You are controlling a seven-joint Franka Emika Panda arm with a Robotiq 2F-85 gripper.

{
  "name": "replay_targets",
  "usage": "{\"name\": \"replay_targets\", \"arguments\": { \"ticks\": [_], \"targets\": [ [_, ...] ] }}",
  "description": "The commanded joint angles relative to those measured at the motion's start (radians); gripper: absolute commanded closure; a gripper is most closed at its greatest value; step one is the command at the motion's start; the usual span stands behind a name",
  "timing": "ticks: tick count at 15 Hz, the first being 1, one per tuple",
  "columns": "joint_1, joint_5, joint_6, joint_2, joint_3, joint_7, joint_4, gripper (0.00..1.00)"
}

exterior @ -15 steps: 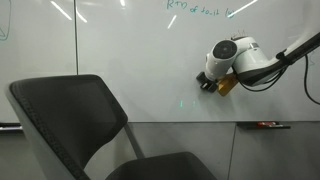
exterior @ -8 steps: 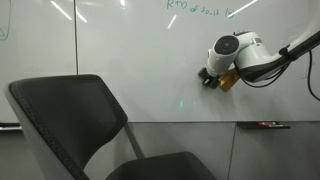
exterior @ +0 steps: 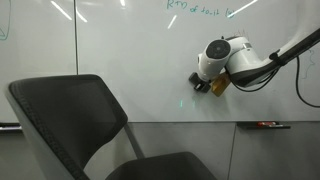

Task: Use the eraser from the seat to wipe the whiteboard.

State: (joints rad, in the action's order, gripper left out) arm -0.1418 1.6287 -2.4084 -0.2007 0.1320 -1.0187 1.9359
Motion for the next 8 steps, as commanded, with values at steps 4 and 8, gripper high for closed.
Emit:
{"name": "replay_targets", "arguments": {
  "ticks": [4,8],
  "targets": [
    [0.008,0.028,-0.019,-0.082,-0.006,0.066,-0.087,0.67],
    [0.025,0.026,-0.010,-0.070,-0.021,0.069,-0.079,0.67]
  ]
}}
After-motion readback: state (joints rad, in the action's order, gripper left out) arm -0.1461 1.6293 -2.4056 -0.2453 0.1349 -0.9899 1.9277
